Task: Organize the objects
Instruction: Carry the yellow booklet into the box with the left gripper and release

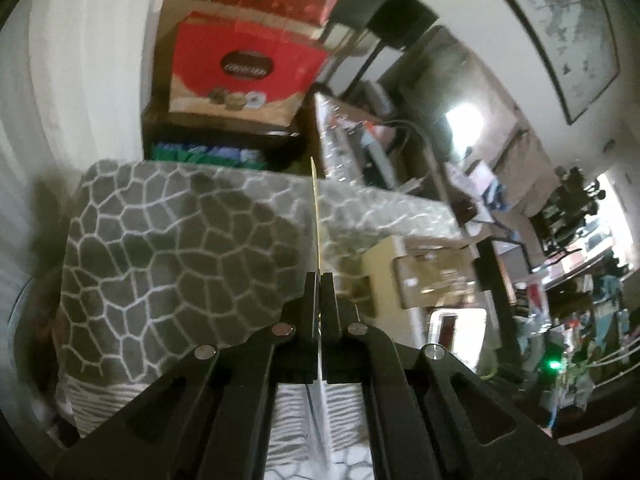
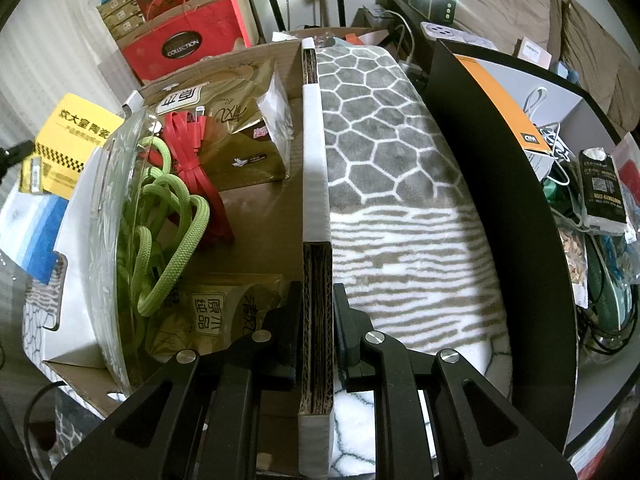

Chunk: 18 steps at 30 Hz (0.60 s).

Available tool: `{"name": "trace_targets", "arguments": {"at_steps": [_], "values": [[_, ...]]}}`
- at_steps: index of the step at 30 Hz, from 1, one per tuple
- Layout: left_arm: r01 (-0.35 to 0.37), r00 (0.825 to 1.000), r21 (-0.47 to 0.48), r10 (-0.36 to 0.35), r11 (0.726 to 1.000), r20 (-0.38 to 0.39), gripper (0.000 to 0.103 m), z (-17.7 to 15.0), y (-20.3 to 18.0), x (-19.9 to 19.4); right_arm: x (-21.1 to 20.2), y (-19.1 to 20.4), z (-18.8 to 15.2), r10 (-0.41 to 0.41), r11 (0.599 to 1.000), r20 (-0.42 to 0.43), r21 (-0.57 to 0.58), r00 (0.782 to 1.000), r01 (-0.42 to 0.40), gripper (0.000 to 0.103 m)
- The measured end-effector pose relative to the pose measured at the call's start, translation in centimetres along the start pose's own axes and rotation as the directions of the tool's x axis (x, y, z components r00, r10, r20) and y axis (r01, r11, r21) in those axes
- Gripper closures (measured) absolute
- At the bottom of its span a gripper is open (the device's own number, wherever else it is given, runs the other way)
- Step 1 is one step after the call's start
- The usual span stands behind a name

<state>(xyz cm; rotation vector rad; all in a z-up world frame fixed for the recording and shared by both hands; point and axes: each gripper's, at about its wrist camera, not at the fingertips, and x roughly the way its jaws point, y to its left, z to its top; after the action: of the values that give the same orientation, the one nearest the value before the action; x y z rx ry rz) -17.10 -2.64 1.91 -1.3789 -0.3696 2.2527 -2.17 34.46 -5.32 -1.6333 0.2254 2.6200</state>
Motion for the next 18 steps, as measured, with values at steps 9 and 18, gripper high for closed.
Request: {"name": "trace_targets", "arguments": {"at_steps": [9, 18], "values": [[0.156, 0.985, 0.097, -0.162, 0.983, 0.054, 0.103, 0.0, -6.4, -4.0, 0.0, 0.0, 0.0, 0.0, 1.0, 0.0, 0.0, 1.0, 0.0, 0.088], [0.335, 0.94, 0.135, -0.341, 0.933, 0.022, 0.103, -0.4, -13.2, -4.3, -0.1, 0.0, 0.1, 0.0, 1.0, -0.001, 0.001, 1.0, 0.0, 0.088]]}}
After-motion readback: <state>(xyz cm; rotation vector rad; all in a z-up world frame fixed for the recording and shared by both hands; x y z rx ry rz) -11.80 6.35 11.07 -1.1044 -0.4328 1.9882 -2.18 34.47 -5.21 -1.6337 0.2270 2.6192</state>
